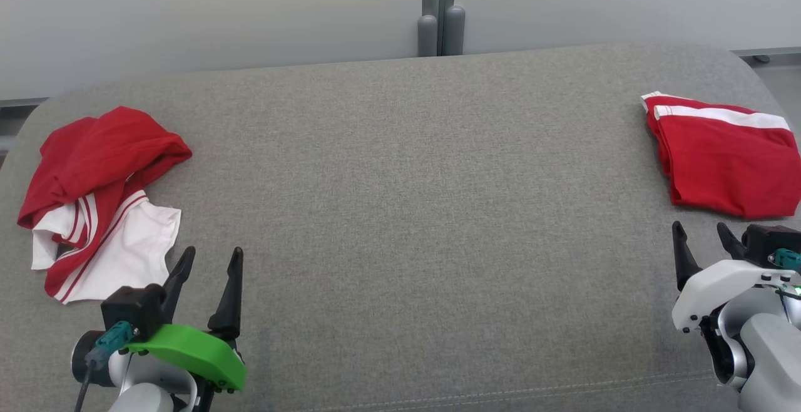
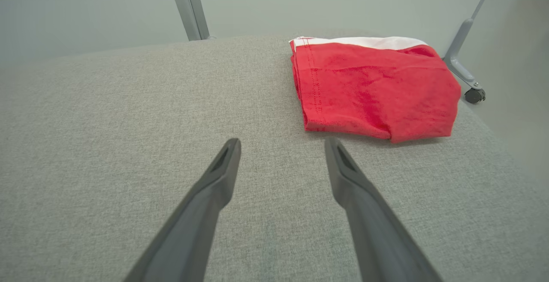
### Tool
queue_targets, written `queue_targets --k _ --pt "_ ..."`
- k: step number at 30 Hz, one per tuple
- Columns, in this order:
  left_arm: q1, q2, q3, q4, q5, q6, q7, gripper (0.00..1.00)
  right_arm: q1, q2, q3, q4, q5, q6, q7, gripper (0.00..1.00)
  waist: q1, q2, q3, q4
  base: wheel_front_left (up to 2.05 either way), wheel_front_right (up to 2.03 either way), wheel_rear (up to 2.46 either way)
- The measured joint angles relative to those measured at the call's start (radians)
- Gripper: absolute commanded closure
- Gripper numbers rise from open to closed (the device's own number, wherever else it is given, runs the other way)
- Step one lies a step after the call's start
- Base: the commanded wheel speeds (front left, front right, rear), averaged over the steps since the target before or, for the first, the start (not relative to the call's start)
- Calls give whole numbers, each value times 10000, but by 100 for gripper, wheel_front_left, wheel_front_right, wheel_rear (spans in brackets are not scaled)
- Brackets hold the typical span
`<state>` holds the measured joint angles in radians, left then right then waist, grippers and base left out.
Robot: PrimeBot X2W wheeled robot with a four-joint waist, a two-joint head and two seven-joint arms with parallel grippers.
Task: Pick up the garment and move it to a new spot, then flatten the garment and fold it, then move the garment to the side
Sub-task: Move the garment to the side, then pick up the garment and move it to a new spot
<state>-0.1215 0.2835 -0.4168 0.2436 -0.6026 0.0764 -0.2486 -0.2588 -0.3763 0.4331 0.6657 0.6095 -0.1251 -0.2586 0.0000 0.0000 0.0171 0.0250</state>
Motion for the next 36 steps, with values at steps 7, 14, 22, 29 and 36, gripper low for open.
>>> queue_targets --k 7,14,22,29,36 --pt "-12 -199 -54 -2 138 -13 0 0 175 -15 -63 -744 -853 0 -2 0 0 0 -132 314 0 0 0" --pt "3 -261 648 -115 178 86 0 0 167 403 857 -1409 -1469 17 0 0 0 0 -135 947 0 0 0" --pt "701 -242 1421 -226 180 203 -2 0 99 734 1503 -1634 -1910 267 -2 0 0 0 -161 1986 0 0 0" --pt "680 -253 1076 -113 238 36 -2 0 117 456 1214 -1818 -1975 174 -2 0 0 0 -128 2949 0 0 0" --pt "-72 31 1227 192 27 -418 142 0 -267 301 1327 -2366 -2418 173 8 0 1 0 439 3510 0 0 0"
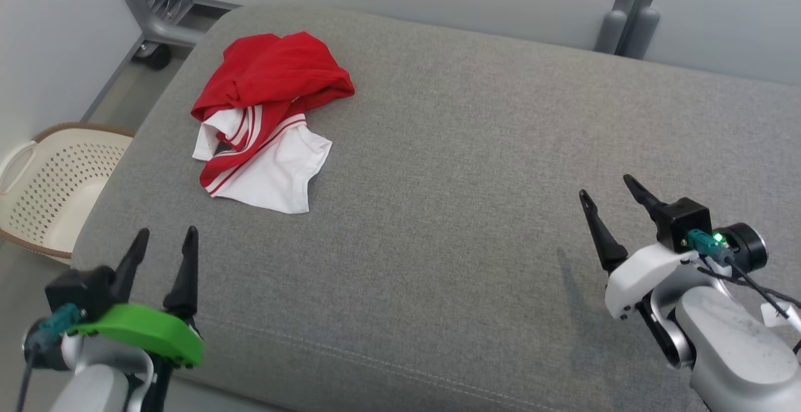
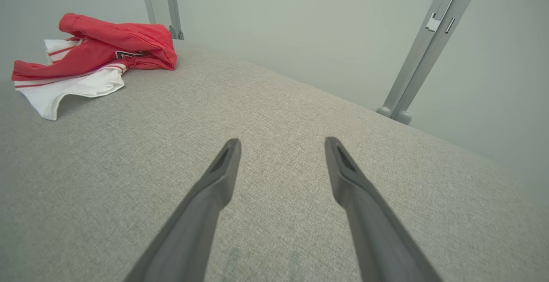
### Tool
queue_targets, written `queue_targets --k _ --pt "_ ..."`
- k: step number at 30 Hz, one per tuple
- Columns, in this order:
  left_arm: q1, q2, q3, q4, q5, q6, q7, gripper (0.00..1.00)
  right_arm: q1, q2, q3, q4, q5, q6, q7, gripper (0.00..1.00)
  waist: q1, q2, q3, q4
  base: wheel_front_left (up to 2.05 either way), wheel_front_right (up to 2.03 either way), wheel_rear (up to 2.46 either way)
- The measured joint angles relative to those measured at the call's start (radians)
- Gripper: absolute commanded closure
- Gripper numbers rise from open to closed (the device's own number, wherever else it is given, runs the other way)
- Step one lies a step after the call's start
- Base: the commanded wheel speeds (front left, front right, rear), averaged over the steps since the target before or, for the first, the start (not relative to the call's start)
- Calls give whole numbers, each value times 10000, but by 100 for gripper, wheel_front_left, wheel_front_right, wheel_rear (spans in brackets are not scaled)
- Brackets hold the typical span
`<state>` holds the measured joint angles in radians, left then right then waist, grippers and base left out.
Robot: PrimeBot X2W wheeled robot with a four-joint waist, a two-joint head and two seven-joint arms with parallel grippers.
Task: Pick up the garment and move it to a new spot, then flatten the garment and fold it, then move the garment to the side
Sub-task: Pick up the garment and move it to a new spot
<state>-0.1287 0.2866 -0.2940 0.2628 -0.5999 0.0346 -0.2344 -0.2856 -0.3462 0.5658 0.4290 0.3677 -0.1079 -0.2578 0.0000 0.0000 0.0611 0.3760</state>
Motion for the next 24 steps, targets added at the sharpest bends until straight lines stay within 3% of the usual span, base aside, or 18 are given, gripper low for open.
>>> queue_targets --k 8,14,24 --pt "-1701 713 198 959 -474 -623 1344 0 -992 -589 142 -709 -564 -2 410 0 0 0 1039 -60 0 0 0" --pt "-2406 991 533 1904 -1204 -1037 2199 0 -1597 -660 307 -1340 -794 35 704 0 0 0 1843 -333 0 0 0" --pt "-3417 991 897 2633 -2004 -1285 2880 0 -2306 -1005 201 -2094 -1005 50 1118 0 0 0 3158 -1118 0 0 0"
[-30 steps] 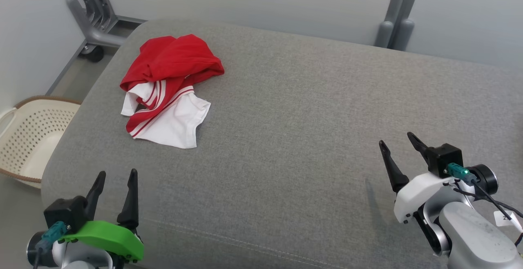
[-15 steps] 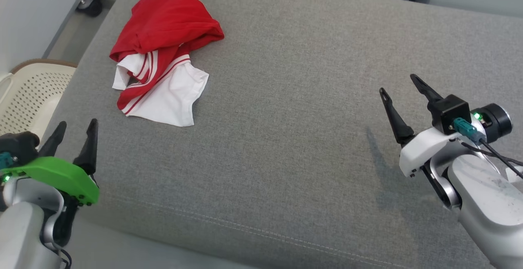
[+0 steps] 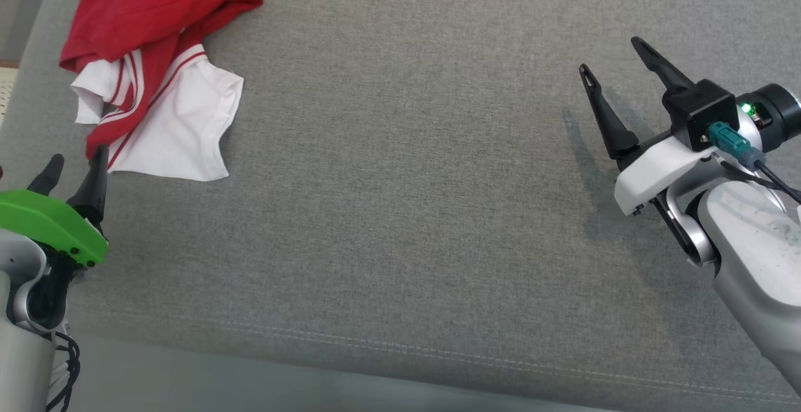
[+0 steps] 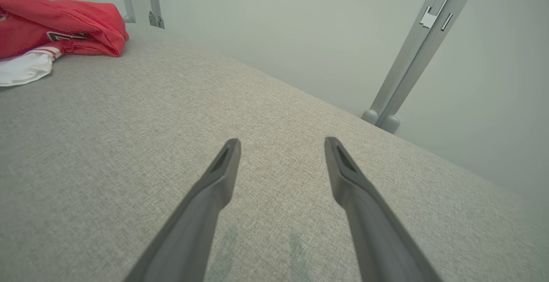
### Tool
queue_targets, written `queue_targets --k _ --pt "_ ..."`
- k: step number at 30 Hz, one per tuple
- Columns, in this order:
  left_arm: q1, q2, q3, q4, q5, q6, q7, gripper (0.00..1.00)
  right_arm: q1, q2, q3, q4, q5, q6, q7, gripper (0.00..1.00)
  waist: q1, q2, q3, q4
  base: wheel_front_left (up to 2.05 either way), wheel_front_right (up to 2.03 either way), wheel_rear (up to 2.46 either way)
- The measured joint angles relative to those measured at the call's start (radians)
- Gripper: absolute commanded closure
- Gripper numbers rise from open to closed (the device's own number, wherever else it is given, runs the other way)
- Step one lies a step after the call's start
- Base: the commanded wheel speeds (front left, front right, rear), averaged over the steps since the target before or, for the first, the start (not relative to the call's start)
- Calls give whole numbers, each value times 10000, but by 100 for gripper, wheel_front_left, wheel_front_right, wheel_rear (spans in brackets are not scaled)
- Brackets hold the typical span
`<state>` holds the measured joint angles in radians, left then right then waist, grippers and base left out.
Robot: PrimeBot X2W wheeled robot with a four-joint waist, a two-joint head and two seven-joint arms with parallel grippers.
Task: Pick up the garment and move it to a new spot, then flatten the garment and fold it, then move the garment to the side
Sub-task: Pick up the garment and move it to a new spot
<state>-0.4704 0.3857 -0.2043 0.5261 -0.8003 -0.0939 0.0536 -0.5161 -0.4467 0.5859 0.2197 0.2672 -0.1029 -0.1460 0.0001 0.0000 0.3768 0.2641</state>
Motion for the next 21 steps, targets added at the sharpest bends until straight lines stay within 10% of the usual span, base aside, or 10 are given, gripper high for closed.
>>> queue_targets --k 15,16,19,21 --pt "-1625 213 424 1289 -504 -82 424 0 -744 -343 -351 -715 -322 -35 228 0 1 0 2027 -1001 0 0 0" --pt "-1738 230 424 1373 -504 -82 424 56 -744 -364 -387 -713 -322 -44 222 0 1 0 2115 -1050 0 0 0" --pt "-1941 395 428 1570 -495 -92 414 100 -744 -360 -416 -688 -322 -46 173 0 1 0 2308 -1185 0 0 0" --pt "-2035 449 368 1680 -483 -130 410 100 -743 -305 -403 -652 -322 -46 144 0 1 0 2351 -1268 0 0 0"
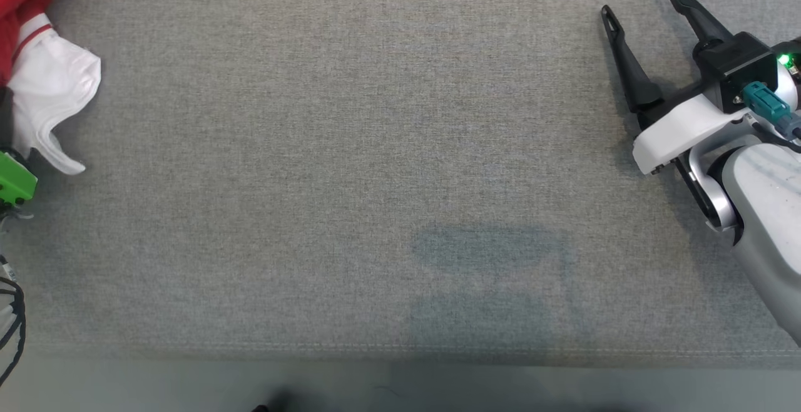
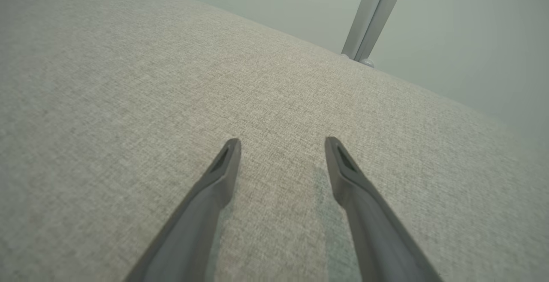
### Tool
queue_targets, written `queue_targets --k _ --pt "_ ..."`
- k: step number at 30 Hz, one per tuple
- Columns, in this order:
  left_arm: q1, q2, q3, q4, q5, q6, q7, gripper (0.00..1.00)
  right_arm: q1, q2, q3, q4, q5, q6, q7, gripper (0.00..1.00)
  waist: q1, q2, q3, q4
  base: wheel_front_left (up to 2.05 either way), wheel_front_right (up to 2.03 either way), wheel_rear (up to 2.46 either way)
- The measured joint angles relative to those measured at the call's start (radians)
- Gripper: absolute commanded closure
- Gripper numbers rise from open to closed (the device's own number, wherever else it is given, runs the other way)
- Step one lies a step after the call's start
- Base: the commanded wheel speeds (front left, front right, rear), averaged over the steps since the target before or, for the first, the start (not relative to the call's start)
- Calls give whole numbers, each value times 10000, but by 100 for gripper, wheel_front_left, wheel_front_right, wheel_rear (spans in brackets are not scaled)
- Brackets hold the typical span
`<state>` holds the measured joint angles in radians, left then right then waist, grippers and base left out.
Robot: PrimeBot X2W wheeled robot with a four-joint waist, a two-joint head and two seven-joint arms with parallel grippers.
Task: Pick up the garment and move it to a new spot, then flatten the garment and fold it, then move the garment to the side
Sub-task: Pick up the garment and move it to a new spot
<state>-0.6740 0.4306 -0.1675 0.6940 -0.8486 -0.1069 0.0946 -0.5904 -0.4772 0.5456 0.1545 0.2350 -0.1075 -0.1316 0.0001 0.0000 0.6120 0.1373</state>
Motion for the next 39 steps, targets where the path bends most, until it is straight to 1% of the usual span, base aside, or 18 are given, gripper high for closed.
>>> queue_targets --k 4,8,9,12,13,15,19,23,28,34,37,39 --pt "-87 100 -230 29 104 -42 35 100 1 65 19 82 2 0 -86 0 0 0 -53 -49 0 0 0" --pt "-293 203 -840 -380 336 -73 414 100 17 293 48 236 17 -4 -267 0 -1 0 -249 -108 0 0 0" --pt "-293 203 -840 -380 336 -73 414 100 17 293 48 236 17 -4 -267 0 -1 0 -249 -108 0 0 0" --pt "-739 -232 -1432 -1446 391 -174 771 100 75 525 81 430 75 -12 -441 0 0 0 -476 -167 0 0 0" --pt "-739 -232 -1432 -1446 391 -174 771 100 75 525 81 430 75 -12 -441 0 0 0 -476 -167 0 0 0" --pt "-1045 -585 -1772 -2211 90 -173 1028 100 105 686 111 541 132 -12 -479 0 0 0 -605 -205 0 0 0" --pt "-1560 -1243 -2773 -3845 -690 -173 1735 100 169 1147 309 727 219 -10 -667 0 -1 0 -869 -340 0 0 0" --pt "-1790 -1670 -3381 -4961 -1538 -173 2506 100 214 1584 468 930 322 2 -777 0 -1 0 -1092 -620 0 0 0" --pt "-2160 -2447 -3751 -5889 -2552 -173 3296 100 261 1906 472 1248 539 0 -897 0 -1 0 -1358 -1100 0 0 0" --pt "-2290 -3674 -3935 -6506 -4125 -173 4161 100 443 2257 466 1653 660 0 -1009 0 -1 0 -1690 -1774 0 0 0" --pt "-2290 -4261 -3998 -6834 -4757 -169 4435 100 507 2276 372 1843 709 -8 -1066 0 -1 0 -1853 -2130 0 0 0" --pt "-2304 -4439 -3931 -7054 -5118 -105 4441 100 529 2297 314 1927 746 -12 -1070 0 -2 1 -1964 -2360 0 0 0"
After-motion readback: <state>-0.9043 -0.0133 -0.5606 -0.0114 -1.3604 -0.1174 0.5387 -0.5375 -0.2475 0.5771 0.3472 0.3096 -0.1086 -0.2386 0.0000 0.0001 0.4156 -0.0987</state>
